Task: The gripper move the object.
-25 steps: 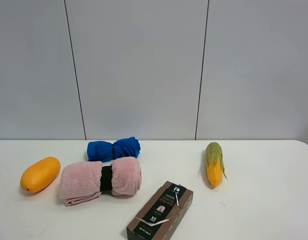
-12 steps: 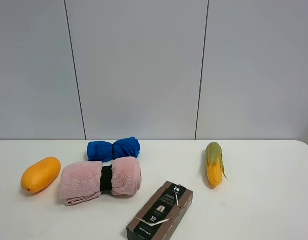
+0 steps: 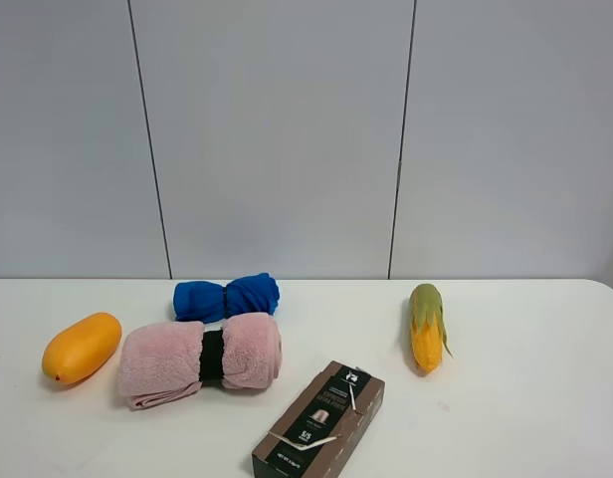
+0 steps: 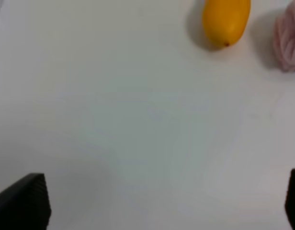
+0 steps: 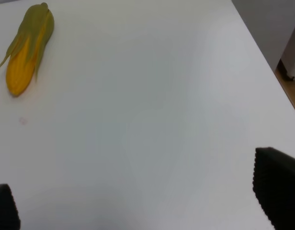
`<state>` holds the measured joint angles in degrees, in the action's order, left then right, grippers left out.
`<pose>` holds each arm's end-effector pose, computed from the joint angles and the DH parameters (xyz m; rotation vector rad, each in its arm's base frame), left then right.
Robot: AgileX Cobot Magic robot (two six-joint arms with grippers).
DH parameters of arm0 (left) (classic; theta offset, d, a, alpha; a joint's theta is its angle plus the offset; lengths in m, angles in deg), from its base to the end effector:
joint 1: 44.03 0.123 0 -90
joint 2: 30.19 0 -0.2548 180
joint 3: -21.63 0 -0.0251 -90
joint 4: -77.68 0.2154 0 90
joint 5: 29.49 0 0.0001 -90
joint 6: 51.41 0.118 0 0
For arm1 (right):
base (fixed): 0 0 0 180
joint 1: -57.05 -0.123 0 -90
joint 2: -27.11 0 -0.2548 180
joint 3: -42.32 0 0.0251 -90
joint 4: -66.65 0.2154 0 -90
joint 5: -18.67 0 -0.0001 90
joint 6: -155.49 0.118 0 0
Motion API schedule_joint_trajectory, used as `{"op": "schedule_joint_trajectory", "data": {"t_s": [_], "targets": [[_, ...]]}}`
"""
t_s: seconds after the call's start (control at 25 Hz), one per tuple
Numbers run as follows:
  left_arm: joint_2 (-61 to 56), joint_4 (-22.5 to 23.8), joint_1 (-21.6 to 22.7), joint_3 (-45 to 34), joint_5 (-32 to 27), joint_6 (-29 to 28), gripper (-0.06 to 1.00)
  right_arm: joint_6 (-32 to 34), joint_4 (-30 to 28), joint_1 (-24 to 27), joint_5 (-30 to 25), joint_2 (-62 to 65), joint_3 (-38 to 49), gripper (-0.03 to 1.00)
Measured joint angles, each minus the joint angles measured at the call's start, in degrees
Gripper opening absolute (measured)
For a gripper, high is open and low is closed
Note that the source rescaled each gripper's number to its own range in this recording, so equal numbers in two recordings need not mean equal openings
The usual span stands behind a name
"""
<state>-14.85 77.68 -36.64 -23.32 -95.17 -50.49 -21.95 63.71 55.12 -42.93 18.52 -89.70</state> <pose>0.0242 0.0031 0.2496 -0.1241 2.1963 0.0813 0.0181 -0.0047 0.2450 0.0140 2.0613 -0.0132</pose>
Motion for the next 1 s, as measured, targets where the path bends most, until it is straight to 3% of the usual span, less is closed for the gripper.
{"op": "schedule_joint_trajectory", "data": {"t_s": [0.24, 0.56, 1.0], "targets": [[-2.95, 0.00, 0.00, 0.00, 0.35, 0.00, 0.99, 0.00, 0.00, 0.00, 0.00, 0.00, 0.00, 1.00], [-3.43, 0.00, 0.00, -2.38, 5.19, 0.00, 0.99, 0.00, 0.00, 0.00, 0.00, 0.00, 0.00, 1.00], [-6.93, 0.00, 0.00, -2.55, 5.23, -0.12, 0.99, 0.00, 0.00, 0.00, 0.00, 0.00, 0.00, 1.00]]}}
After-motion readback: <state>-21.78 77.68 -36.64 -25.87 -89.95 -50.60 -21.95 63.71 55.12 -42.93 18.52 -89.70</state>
